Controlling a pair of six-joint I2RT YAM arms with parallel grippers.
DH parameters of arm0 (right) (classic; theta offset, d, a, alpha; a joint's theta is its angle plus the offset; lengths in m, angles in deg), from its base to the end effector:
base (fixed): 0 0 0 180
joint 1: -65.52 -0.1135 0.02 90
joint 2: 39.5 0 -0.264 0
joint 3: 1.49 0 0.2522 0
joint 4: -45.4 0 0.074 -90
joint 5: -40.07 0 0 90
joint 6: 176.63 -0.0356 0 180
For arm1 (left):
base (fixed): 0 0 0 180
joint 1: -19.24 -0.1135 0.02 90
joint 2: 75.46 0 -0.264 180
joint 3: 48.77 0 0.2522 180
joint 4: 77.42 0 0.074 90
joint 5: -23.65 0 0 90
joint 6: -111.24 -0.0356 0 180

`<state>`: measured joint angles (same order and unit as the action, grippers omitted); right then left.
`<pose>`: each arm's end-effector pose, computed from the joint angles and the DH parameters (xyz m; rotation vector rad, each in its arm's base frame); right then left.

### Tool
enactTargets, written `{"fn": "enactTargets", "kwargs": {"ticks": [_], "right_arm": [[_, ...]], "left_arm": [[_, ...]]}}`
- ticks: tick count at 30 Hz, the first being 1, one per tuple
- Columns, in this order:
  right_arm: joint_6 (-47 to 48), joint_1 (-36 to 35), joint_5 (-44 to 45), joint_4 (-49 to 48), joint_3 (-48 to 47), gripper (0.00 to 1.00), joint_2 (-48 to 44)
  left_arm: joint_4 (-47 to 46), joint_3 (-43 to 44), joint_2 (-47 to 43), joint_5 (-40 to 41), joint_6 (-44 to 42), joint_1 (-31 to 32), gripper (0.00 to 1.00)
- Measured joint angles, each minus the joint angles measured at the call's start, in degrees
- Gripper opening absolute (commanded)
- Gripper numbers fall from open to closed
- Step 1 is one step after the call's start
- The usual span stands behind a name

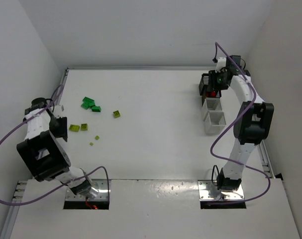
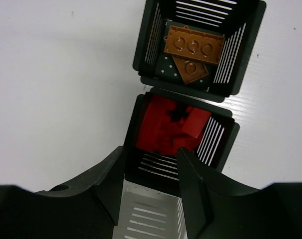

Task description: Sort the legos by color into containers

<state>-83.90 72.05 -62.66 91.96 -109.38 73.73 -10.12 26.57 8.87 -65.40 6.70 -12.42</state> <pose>0.4403 -0.0425 0.2471 -0.0131 2.4567 0.2045 0.2287 0.1417 0.2303 -0.4381 2.8907 0.1602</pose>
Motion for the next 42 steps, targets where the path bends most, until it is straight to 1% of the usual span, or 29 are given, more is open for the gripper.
{"fn": "enactTargets", "kwargs": {"ticks": [2, 6, 9, 13, 14, 15, 18, 20, 25, 31, 36, 38, 42], "right_arm": [[0.0, -0.26, -0.55, 0.07, 0.0, 0.47, 0.0], [0.04, -0.81, -1.36, 0.22, 0.02, 0.48, -0.11], [0.07, -1.18, -1.53, 0.24, 0.02, 0.48, -0.26], [0.17, -1.79, -1.75, 0.26, 0.02, 0.48, -0.35], [0.26, -1.88, -1.84, 0.24, 0.04, 0.48, -0.35], [0.33, -2.14, -1.88, 0.24, 0.11, 0.48, -0.37], [0.5, -2.64, -1.99, 0.31, 0.81, 0.48, -0.79], [0.61, -2.93, -2.12, 0.28, 1.2, 0.48, -1.2], [1.25, -3.48, -2.25, 0.33, 2.62, 0.48, -3.1], [2.03, -3.56, -2.23, 0.37, 4.02, 0.48, -5.31], [2.27, -3.56, -1.9, 0.46, 4.46, 0.55, -5.73], [2.29, -3.56, -1.81, 0.44, 4.52, 0.57, -5.73], [2.32, -3.56, -1.7, 0.44, 4.55, 0.57, -5.73]], "left_arm": [[-0.02, -0.17, 0.48, -0.04, -2.97, -2.05, 0.6], [-0.07, -0.17, 3.3, -0.33, -10.99, -6.34, 0.6], [-0.04, -0.04, 5.81, -0.31, -16.59, -8.2, 0.6], [0.02, 1.81, 8.98, -0.57, -23.19, -9.27, 0.54], [-0.02, 2.6, 9.68, -0.81, -24.59, -9.4, 0.54], [-0.11, 3.41, 10.38, -1.18, -26.03, -9.44, 0.5], [-1.16, 5.73, 12.5, -2.23, -29.44, -9.49, 0.46], [-1.66, 7.48, 14.38, -2.82, -31.45, -9.6, 0.45], [-2.45, 10.16, 19.21, -3.69, -34.42, -9.84, 0.45], [-2.23, 10.29, 21.55, -4.76, -36.24, -9.86, 0.45], [-2.34, 10.29, 22.56, -5.03, -36.54, -9.86, 0.45], [-2.45, 10.29, 22.82, -5.22, -36.65, -9.88, 0.45], [-2.54, 10.25, 22.93, -5.53, -36.74, -9.92, 0.43]]}}
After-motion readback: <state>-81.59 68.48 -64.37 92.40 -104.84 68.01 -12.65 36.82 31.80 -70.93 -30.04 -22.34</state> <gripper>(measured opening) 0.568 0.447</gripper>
